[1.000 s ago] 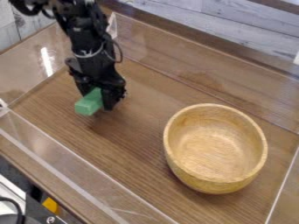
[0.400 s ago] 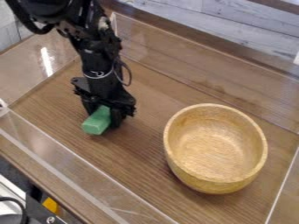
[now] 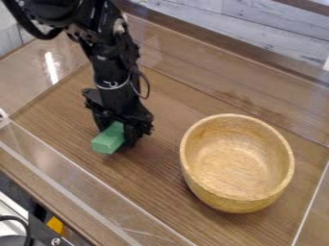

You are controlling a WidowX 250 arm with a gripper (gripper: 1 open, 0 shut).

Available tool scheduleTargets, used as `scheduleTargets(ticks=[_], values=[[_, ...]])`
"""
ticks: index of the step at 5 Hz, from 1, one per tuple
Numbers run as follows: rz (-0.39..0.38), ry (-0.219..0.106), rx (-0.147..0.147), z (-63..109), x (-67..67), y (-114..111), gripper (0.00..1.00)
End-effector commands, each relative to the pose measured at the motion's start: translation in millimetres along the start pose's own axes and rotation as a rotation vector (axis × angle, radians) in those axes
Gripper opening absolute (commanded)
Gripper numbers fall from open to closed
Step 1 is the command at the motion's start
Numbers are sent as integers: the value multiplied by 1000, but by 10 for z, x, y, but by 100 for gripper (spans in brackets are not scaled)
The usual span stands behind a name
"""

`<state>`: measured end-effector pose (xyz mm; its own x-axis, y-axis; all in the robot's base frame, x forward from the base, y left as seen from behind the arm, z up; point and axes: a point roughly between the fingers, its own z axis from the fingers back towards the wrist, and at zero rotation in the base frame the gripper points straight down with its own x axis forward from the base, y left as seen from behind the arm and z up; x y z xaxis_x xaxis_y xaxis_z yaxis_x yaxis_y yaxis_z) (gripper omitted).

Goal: Remove the green block from inside the brown bowl and put it on the table

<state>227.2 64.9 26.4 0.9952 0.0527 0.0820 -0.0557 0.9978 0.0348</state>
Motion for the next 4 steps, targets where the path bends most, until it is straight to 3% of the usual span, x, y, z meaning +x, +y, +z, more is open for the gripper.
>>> scheduleTargets(ticks=[1, 3, 4], values=[[-63, -38, 1, 177, 1, 67, 0], [-56, -26, -3, -16, -58, 227, 0], [41, -13, 0, -31, 13, 234, 0]])
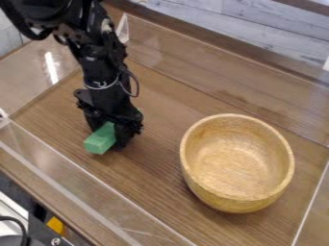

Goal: Remove the green block from inside the brown bowl and put it on the table

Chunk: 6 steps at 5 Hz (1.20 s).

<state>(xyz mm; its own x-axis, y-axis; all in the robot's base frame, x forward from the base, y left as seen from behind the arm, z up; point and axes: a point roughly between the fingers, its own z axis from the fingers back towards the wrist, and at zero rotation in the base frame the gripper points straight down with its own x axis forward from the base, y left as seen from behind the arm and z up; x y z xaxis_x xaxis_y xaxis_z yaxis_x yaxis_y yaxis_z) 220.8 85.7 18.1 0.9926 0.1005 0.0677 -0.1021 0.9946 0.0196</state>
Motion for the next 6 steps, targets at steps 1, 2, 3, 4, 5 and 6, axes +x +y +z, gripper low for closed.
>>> scheduleTargets(ticks=[1, 2, 3, 4, 5, 6], values=[[13, -14, 12, 67, 101, 48, 100], [40, -8, 6, 121, 147, 80, 100], [54, -5, 0, 243, 88, 52, 100], [68, -9, -10, 371, 44, 21, 100], [40, -21, -20, 550, 56, -123, 100], [14, -34, -22, 698, 82, -254, 100]])
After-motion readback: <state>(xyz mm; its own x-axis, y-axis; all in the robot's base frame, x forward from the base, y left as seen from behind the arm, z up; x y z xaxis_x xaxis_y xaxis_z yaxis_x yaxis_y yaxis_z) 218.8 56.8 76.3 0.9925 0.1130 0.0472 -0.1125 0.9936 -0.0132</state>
